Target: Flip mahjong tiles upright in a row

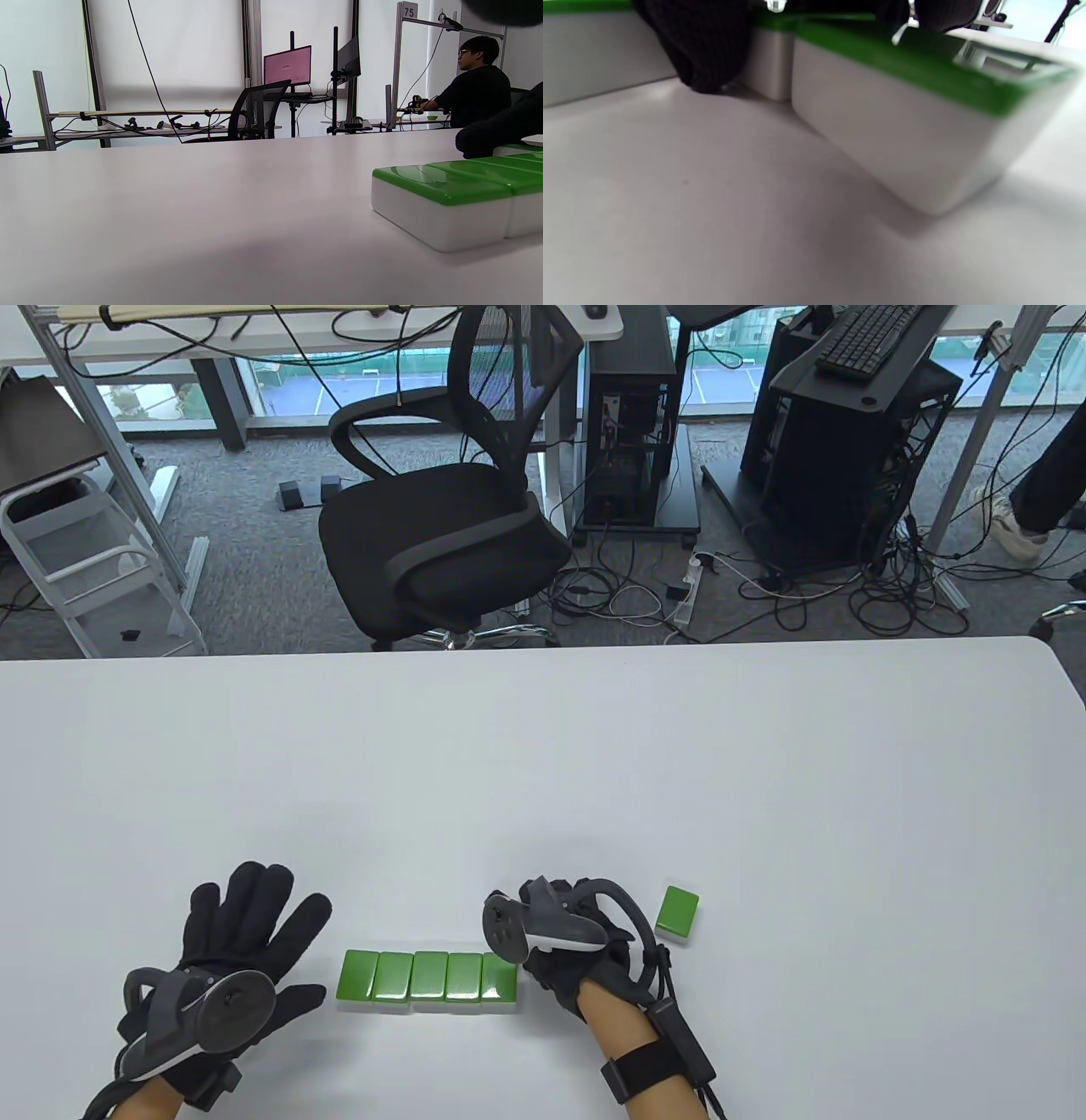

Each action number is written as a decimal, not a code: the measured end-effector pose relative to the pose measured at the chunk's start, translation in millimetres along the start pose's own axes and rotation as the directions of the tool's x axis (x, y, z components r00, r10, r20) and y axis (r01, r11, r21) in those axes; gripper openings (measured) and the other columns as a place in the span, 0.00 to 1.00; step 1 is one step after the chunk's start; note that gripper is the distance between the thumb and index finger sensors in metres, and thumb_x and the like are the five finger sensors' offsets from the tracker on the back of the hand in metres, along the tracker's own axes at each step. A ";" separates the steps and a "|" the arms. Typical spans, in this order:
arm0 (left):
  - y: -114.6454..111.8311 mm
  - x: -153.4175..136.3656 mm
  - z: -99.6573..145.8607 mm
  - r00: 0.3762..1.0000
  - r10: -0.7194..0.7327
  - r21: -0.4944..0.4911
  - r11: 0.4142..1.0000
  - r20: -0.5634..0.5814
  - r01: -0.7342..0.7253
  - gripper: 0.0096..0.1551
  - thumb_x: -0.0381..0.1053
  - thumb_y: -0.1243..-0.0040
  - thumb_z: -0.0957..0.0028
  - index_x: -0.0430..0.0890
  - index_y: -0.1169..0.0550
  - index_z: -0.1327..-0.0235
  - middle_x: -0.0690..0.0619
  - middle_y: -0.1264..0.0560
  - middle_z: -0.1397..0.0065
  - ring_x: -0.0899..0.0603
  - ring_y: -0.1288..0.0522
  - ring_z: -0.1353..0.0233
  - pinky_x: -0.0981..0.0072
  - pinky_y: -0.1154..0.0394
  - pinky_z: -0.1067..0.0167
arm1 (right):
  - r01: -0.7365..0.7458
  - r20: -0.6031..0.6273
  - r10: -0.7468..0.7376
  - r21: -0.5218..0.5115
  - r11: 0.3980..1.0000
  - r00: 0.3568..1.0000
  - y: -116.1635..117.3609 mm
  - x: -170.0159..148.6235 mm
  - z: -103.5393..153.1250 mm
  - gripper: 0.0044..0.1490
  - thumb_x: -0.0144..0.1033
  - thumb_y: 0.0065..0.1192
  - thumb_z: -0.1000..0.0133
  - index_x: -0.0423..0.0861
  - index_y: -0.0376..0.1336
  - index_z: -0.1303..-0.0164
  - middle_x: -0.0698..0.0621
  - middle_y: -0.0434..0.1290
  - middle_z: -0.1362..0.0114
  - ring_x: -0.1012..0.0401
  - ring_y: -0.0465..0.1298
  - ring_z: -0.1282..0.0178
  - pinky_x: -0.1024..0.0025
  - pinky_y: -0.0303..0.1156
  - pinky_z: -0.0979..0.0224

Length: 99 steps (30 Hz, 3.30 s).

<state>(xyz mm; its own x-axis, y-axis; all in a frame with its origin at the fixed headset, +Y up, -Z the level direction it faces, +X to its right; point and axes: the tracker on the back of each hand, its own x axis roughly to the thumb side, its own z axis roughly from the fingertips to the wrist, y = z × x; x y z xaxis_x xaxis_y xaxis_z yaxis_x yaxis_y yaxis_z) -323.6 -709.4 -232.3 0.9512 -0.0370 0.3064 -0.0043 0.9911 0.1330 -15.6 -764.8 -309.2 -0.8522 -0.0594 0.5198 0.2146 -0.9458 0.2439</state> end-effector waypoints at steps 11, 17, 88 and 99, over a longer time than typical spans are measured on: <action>-1.3 0.5 -0.8 1.000 0.000 -0.012 1.000 0.001 0.000 0.54 0.77 0.48 0.67 0.75 0.57 0.29 0.67 0.73 0.18 0.46 0.70 0.11 0.35 0.65 0.17 | -0.048 0.155 0.062 -0.091 0.995 0.986 2.7 22.5 31.4 0.57 0.41 0.68 0.53 0.54 0.37 0.23 0.44 0.56 0.18 0.39 0.61 0.24 0.35 0.55 0.23; -2.2 1.5 -1.1 1.000 -0.003 -0.021 1.000 0.003 0.003 0.54 0.77 0.48 0.67 0.75 0.57 0.29 0.67 0.73 0.18 0.46 0.69 0.11 0.35 0.65 0.17 | -0.067 0.167 0.079 -0.074 0.995 0.983 5.2 31.4 40.8 0.58 0.42 0.67 0.52 0.51 0.35 0.22 0.42 0.56 0.18 0.38 0.62 0.24 0.34 0.55 0.23; -10.0 7.8 -3.4 0.999 -0.033 -0.055 0.998 0.029 0.034 0.53 0.76 0.48 0.66 0.74 0.56 0.28 0.67 0.73 0.18 0.46 0.69 0.11 0.35 0.65 0.17 | -0.168 -0.010 0.170 0.112 0.979 0.985 4.2 -4.9 43.3 0.55 0.59 0.67 0.58 0.38 0.55 0.28 0.39 0.66 0.27 0.40 0.71 0.34 0.40 0.64 0.27; -11.1 9.0 -3.4 0.999 -0.038 -0.062 0.997 0.034 0.040 0.53 0.76 0.48 0.66 0.74 0.55 0.28 0.67 0.72 0.18 0.46 0.68 0.11 0.35 0.64 0.17 | -0.183 -0.027 0.187 0.097 0.978 0.982 8.0 -1.1 39.9 0.55 0.59 0.65 0.57 0.37 0.56 0.28 0.38 0.67 0.28 0.40 0.71 0.35 0.39 0.64 0.27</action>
<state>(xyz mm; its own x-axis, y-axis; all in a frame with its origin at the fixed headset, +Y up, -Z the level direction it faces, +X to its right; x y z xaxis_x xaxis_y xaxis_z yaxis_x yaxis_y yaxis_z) -313.9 -720.3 -234.3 0.9396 -0.0787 0.3330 0.0528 0.9949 0.0860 6.1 -759.6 -275.2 -0.8098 -0.2433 0.5339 0.4124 -0.8833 0.2229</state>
